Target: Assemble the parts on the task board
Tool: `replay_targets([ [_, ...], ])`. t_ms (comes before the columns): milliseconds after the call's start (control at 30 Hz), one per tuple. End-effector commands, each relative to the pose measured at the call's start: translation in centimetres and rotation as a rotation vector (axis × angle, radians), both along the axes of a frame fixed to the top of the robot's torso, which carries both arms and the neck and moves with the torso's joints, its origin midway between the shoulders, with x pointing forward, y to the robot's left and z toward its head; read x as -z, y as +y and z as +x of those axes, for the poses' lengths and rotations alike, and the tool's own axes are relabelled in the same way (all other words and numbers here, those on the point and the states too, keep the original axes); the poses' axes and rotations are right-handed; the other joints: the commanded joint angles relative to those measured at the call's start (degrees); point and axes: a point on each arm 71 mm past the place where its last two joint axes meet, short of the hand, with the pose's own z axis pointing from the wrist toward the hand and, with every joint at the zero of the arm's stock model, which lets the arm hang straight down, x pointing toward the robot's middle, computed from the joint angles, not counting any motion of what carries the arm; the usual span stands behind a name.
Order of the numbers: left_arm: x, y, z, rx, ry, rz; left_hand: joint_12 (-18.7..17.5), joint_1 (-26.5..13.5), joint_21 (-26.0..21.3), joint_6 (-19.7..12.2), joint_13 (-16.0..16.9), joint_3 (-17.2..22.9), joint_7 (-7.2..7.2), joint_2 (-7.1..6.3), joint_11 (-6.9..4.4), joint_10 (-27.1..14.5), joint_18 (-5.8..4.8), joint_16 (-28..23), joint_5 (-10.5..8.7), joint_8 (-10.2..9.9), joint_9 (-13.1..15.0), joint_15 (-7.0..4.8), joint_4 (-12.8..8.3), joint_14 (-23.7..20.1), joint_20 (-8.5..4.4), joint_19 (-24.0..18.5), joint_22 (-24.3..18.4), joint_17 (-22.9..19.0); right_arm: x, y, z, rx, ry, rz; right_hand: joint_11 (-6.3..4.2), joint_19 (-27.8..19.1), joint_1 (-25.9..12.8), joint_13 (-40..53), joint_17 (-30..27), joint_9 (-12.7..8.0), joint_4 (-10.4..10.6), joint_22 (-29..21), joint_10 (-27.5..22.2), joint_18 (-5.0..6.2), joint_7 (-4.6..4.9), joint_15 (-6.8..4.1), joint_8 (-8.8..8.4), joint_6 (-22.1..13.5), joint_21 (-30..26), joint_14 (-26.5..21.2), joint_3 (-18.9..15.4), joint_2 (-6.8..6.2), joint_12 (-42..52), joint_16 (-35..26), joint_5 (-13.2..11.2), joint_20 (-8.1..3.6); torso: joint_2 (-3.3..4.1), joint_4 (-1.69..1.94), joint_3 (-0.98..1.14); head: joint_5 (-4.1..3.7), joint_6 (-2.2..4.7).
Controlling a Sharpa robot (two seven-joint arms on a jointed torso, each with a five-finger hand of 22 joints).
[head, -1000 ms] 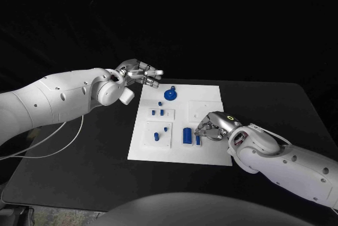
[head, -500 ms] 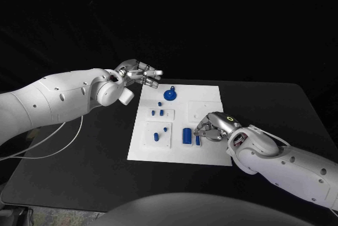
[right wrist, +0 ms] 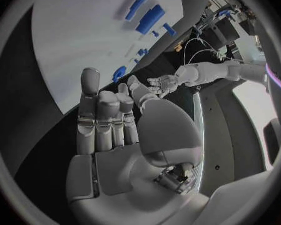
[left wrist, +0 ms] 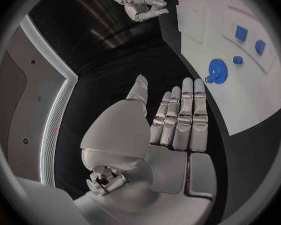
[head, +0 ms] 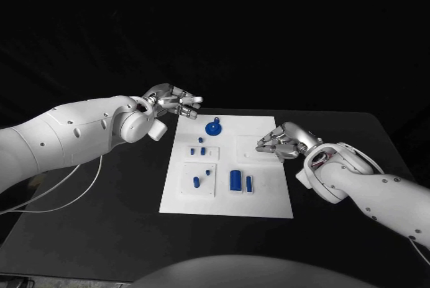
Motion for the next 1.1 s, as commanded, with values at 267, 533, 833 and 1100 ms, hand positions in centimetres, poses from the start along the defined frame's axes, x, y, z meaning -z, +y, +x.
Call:
replay_targets([
  [267,-0.3,0.9,1.2,-0.09,-0.044,-0.067,0.1,0.4,0.2,0.6,0.1,0.0,-0.07,0.91,-0.14,0.5,-0.39,-0.1,-0.2,0.1,0.1,-0.36,-0.4,0.1,0.27,0.1,0.1,0.2,-0.5,-4.3,4.6,0.123,0.148,0.369,0.64,0.5,0.3,-11.9,-8.0,-0.3,-0.9,-7.6,-5.7,0.41,0.88,0.82,-0.07,-2.5,-7.7,-2.6,-4.6,1.61,-12.5,-12.6,3.1,0.62,-1.04,-0.12,-0.55,-1.51,4.07],
  [533,-0.7,2.4,2.8,-0.248,-0.094,-0.172,-0.3,0.8,-0.3,1.6,0.0,0.0,-0.48,1.69,-0.12,0.6,-0.53,-0.5,-0.17,0.0,0.1,0.32,-0.9,-2.7,0.76,-0.8,-0.1,-0.6,-0.7,-7.1,8.4,0.279,0.132,0.581,4.52,-12.3,0.0,-40.2,-23.8,-1.4,-3.5,-27.2,-8.4,0.7,3.6,5.42,-0.44,-7.0,-16.3,-8.9,-0.8,3.19,-35.0,-38.0,5.5,5.25,-2.96,-0.33,-1.15,-3.64,9.87],
  [833,-0.7,3.0,3.7,-0.294,-0.113,-0.211,-0.4,0.9,-0.6,0.6,0.0,0.2,-1.31,2.29,-0.33,-2.1,0.55,-0.6,-0.2,-0.1,0.0,1.07,-1.2,-7.5,2.1,-1.9,-0.3,-2.5,-1.1,-7.3,11.0,0.253,0.157,0.757,9.28,-27.2,-5.6,-65.4,-51.7,-1.5,-2.5,-54.1,-13.8,2.01,4.24,11.88,0.01,-10.3,-16.0,-18.2,8.2,2.22,-48.4,-50.8,14.2,13.77,-4.3,-0.81,-1.12,-2.92,15.81],
  [1100,0.1,2.3,3.9,-0.281,-0.109,-0.219,-0.4,0.9,-0.5,0.5,0.0,0.3,-1.63,2.79,-0.5,-2.9,1.35,-0.5,-0.18,0.0,-0.1,1.14,-1.5,-8.5,2.8,-2.3,-0.4,-2.6,-1.2,-7.3,11.5,0.219,0.159,0.794,9.97,-29.9,-4.4,-65.2,-57.1,-1.6,-1.8,-60.3,-15.9,3.41,4.26,13.01,-0.24,-11.2,-15.7,-20.9,3.8,3.15,-48.2,-51.0,12.6,16.16,-4.85,-0.5,-0.82,-2.1,16.37],
])
